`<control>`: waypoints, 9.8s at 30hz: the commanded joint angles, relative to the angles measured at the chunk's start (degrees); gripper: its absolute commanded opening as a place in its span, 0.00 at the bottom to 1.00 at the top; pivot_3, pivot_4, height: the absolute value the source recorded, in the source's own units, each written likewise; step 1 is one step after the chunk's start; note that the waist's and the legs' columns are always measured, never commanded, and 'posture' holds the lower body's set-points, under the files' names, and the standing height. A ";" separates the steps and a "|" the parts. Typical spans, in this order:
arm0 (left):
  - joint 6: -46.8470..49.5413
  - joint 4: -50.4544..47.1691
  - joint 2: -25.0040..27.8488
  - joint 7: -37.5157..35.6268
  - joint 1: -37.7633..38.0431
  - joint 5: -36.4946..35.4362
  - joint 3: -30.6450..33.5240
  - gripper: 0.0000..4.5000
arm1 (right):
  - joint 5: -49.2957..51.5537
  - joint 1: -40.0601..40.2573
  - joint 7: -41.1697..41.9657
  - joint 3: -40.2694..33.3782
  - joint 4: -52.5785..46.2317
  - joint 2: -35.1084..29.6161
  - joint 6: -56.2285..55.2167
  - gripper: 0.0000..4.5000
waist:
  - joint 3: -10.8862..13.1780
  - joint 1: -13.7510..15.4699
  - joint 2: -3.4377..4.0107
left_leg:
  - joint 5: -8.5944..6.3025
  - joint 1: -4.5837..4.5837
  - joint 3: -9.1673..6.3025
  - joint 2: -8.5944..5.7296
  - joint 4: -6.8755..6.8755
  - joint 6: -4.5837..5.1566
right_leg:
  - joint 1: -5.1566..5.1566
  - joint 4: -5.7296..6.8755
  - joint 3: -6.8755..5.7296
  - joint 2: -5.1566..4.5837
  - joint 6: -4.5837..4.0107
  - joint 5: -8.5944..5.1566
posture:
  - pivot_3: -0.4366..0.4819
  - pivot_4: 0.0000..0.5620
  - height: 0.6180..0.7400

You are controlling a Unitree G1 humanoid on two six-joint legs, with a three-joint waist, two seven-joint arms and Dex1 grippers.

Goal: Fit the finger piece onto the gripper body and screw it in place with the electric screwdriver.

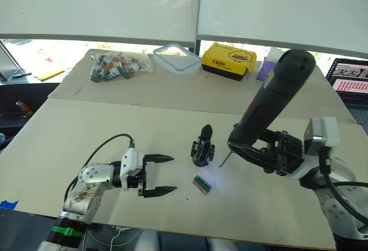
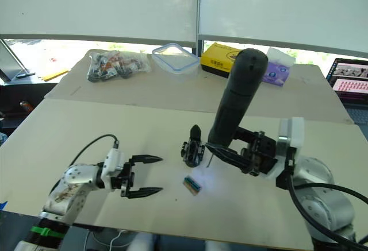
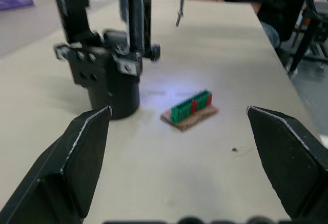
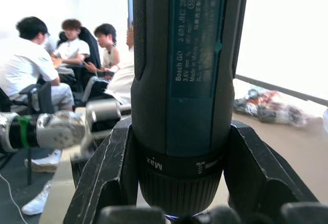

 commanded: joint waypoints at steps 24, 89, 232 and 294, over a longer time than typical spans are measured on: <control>10.80 -0.93 -4.30 8.13 -12.61 -1.66 -0.90 0.99 | 11.74 -27.40 -10.02 2.34 1.93 -0.21 9.37 0.42 | 0.19 -0.14 -0.22 | 0.01 -0.07 -0.02 0.00 -0.01 0.01 | -0.04 -0.01 0.00 0.03 0.18 0.16 | 0.48 0.27 1.00; -12.34 35.43 -18.15 3.20 -23.72 21.78 -13.07 0.51 | 7.23 -26.13 -4.74 5.81 1.18 3.32 9.76 0.42 | 0.20 0.10 -0.21 | 0.01 -0.11 -0.09 -0.03 -0.04 0.02 | -0.05 0.04 -0.07 0.03 0.28 0.27 | 0.48 0.27 1.00; 0.62 18.96 -19.08 16.75 -11.71 24.75 -17.16 0.50 | -9.29 -26.80 2.66 14.50 5.95 8.01 8.35 0.42 | 0.19 0.37 -0.19 | 0.01 -0.09 -0.11 -0.03 -0.04 0.02 | -0.01 0.01 -0.10 0.02 0.35 0.25 | 0.48 0.27 1.00; 0.53 19.42 -18.98 16.77 -11.40 24.85 -17.25 0.50 | -10.04 -25.17 0.46 16.52 5.41 7.55 10.37 0.42 | 0.19 0.36 -0.19 | 0.01 -0.09 -0.11 -0.03 -0.04 0.02 | 0.00 0.00 -0.10 0.03 0.35 0.25 | 0.48 0.27 1.00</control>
